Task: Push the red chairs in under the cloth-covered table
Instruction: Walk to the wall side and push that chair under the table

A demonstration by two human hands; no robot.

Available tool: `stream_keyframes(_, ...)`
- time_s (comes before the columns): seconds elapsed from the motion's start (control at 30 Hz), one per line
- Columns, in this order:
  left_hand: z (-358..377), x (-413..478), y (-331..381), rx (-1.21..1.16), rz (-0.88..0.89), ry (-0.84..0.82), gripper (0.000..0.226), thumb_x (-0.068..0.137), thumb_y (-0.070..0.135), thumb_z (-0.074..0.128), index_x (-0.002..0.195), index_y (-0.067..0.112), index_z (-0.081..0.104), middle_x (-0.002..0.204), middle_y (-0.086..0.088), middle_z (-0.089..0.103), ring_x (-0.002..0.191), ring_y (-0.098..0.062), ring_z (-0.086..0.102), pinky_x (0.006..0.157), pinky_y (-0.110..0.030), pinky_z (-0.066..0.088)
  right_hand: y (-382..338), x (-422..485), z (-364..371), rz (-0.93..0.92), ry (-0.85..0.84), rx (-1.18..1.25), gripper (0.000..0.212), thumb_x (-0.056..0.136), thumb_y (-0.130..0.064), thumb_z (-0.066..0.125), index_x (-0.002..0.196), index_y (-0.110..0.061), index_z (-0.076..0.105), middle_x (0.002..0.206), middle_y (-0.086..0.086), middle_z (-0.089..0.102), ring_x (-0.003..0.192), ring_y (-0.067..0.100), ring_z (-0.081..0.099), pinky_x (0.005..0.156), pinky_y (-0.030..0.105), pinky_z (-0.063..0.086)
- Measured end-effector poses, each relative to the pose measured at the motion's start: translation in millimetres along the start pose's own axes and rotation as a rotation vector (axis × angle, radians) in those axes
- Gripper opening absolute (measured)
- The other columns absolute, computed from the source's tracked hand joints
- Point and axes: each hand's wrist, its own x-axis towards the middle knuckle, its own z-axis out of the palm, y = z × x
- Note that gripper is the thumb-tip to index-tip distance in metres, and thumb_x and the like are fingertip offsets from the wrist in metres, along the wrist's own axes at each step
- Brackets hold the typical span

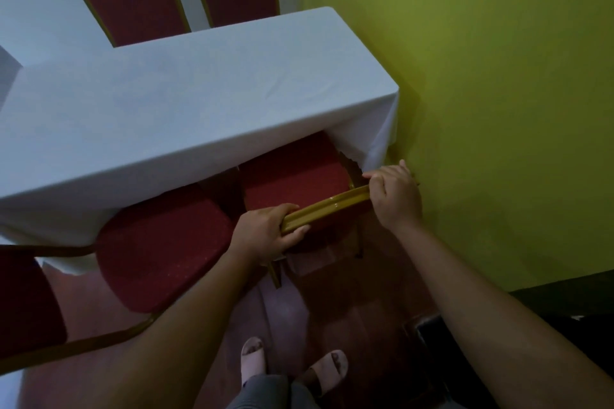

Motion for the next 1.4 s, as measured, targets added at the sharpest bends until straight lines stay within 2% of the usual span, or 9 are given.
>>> stream_keyframes(0.23, 9, 18, 1, -0.008, -0.009, 0.022, 0.061, 0.076, 0.07, 0.038, 0.105, 0.026, 0.07, 0.076, 0.0, 0.075, 0.068, -0.022, 0.07, 0.055, -0.031, 0.051, 4, 19, -6, 0.049, -0.093, -0.1, 0.058, 0.084, -0.034, 0.021, 0.087, -0.005, 0.072, 0.091, 0.012, 0.071, 0.093, 0.027, 0.058, 0.111, 0.039, 0.024)
stream_keyframes(0.4, 12, 21, 4, -0.026, -0.028, 0.013, 0.051, 0.079, 0.066, 0.049, 0.104, 0.027, 0.07, 0.074, 0.001, 0.074, 0.066, -0.021, 0.069, 0.055, -0.03, 0.05, -2, 19, -14, 0.066, -0.083, -0.12, 0.053, 0.087, -0.029, 0.025, 0.091, -0.005, 0.071, 0.093, 0.015, 0.07, 0.091, 0.028, 0.055, 0.101, 0.042, 0.037)
stream_keyframes(0.53, 14, 17, 5, -0.072, -0.06, 0.044, 0.042, 0.079, 0.062, 0.06, 0.101, 0.028, 0.07, 0.071, 0.002, 0.073, 0.064, -0.018, 0.068, 0.054, -0.026, 0.047, -9, 16, -17, 0.072, -0.114, -0.121, 0.053, 0.087, -0.027, 0.023, 0.105, -0.007, 0.069, 0.109, 0.015, 0.068, 0.105, 0.03, 0.055, 0.109, 0.044, 0.029)
stream_keyframes(0.7, 15, 18, 11, -0.066, -0.058, 0.039, 0.038, 0.079, 0.057, 0.066, 0.093, 0.023, 0.073, 0.065, -0.001, 0.07, 0.06, -0.02, 0.067, 0.053, -0.031, 0.049, -15, 14, -27, 0.119, -0.151, -0.168, 0.055, 0.089, -0.03, 0.021, 0.098, -0.004, 0.068, 0.102, 0.016, 0.068, 0.097, 0.031, 0.054, 0.089, 0.045, 0.044)
stream_keyframes(0.83, 13, 18, 13, -0.095, -0.08, -0.023, 0.04, 0.082, 0.059, 0.061, 0.094, 0.022, 0.072, 0.066, -0.002, 0.07, 0.063, -0.022, 0.066, 0.057, -0.034, 0.052, -16, 13, -30, 0.181, -0.173, -0.18, 0.046, 0.095, -0.024, 0.026, 0.102, -0.001, 0.066, 0.106, 0.017, 0.066, 0.099, 0.031, 0.053, 0.084, 0.045, 0.046)
stream_keyframes(0.97, 7, 15, 17, -0.141, -0.136, -0.107, 0.043, 0.083, 0.063, 0.055, 0.098, 0.025, 0.069, 0.074, 0.0, 0.07, 0.07, -0.021, 0.065, 0.064, -0.036, 0.052, -19, 6, -29, 0.224, -0.156, -0.118, 0.044, 0.098, -0.023, 0.026, 0.116, -0.002, 0.06, 0.12, 0.017, 0.06, 0.115, 0.029, 0.047, 0.092, 0.044, 0.043)
stream_keyframes(1.1, 0, 11, 12, -0.207, -0.108, -0.194, 0.05, 0.085, 0.067, 0.048, 0.11, 0.027, 0.062, 0.086, 0.002, 0.07, 0.079, -0.02, 0.064, 0.064, -0.033, 0.047, -26, -7, -24, 0.251, -0.104, -0.082, 0.044, 0.101, -0.025, 0.027, 0.135, -0.006, 0.046, 0.144, 0.012, 0.045, 0.138, 0.026, 0.028, 0.108, 0.041, 0.027)
stream_keyframes(1.27, -14, -20, -14, -0.262, -0.088, -0.149, 0.042, 0.092, 0.054, 0.048, 0.122, 0.027, 0.058, 0.103, 0.001, 0.07, 0.091, -0.019, 0.065, 0.072, -0.033, 0.048, -47, -27, -9, 0.324, 0.011, -0.066, 0.047, 0.101, -0.026, 0.027, 0.143, -0.006, 0.033, 0.153, 0.011, 0.031, 0.142, 0.025, 0.02, 0.113, 0.04, 0.021)
stream_keyframes(1.4, -35, -53, -63, -0.196, -0.128, -0.132, 0.033, 0.097, 0.043, 0.046, 0.12, 0.026, 0.061, 0.102, 0.002, 0.073, 0.094, -0.019, 0.067, 0.073, -0.032, 0.049, -81, -44, 11, 0.409, 0.123, -0.062, 0.052, 0.101, -0.027, 0.028, 0.146, -0.002, 0.023, 0.155, 0.015, 0.022, 0.144, 0.028, 0.015, 0.116, 0.042, 0.016)
